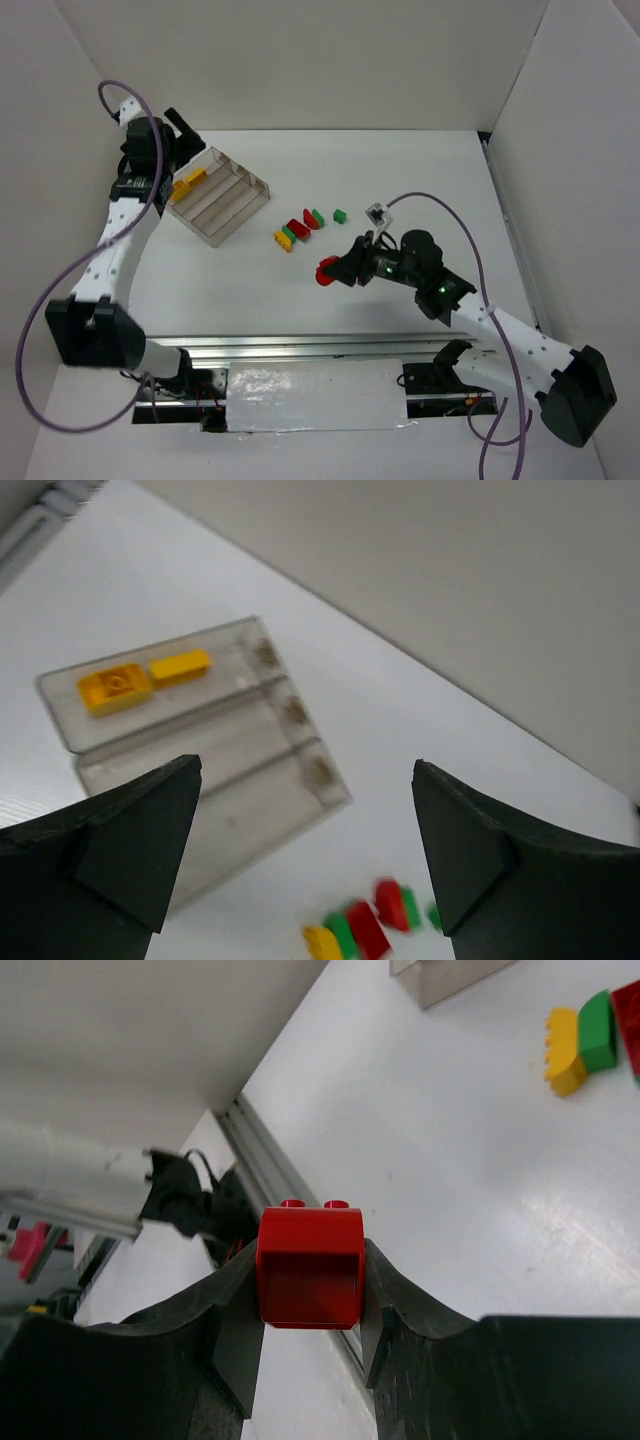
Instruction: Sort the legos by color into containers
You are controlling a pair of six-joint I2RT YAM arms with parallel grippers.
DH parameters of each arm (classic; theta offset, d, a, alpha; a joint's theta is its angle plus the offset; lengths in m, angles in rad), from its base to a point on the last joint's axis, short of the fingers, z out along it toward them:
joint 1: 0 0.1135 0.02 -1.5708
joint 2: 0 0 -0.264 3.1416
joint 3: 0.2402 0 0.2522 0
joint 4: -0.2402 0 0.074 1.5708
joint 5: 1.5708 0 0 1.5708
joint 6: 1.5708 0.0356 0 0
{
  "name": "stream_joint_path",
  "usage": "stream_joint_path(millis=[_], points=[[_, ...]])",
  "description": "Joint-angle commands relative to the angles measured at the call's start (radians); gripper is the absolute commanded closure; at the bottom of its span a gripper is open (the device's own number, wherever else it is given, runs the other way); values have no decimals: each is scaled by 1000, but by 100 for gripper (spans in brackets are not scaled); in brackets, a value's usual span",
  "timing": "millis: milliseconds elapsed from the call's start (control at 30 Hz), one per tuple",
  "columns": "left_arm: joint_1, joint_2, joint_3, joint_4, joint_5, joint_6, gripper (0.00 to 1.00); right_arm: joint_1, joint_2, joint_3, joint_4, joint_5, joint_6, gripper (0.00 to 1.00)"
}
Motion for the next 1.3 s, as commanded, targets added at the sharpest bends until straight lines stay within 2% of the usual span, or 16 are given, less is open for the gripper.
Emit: stream_joint_path(millis=[0,67,100,167,200,233,267,300,333,467,567,733,933,1100,1167,1267], points=[[-119,-183,-64,-167,36,-76,1,5,169,183,-24,115,28,100],[-135,-255,-151,-169,173,-39,1,8,275,253,-3,94,57,100],[-141,-277,-187,-157,321,-16,0,5,303,269,19,80,83,100],[-158,-333,-310,-97,521,5,1,2,361,297,110,-41,97,100],[-162,-353,-351,-24,736,13,1,2,370,295,167,-104,106,99],[-168,-370,-432,33,848,5,1,2,376,288,227,-174,123,97],[-181,-413,-463,77,945,-1,2,2,380,262,361,-318,137,97],[-185,-438,-485,99,1078,-1,2,2,375,245,431,-371,185,97],[-191,-465,-529,149,1117,-9,3,5,367,210,523,-403,206,97],[-234,-630,-611,275,1243,-76,0,5,280,148,569,-437,217,97],[-300,-689,-654,358,1277,-136,1,8,232,122,594,-431,224,98],[-415,-704,-675,461,1224,-205,3,27,220,146,563,-416,215,97],[-552,-619,-632,389,1133,-134,7,33,226,160,588,-422,237,97],[-599,-575,-603,372,1088,-108,12,42,218,168,571,-417,224,97],[-609,-564,-597,380,1088,-107,21,44,218,174,551,-408,203,97],[-615,-553,-588,395,1091,-108,51,45,220,174,520,-394,183,97]])
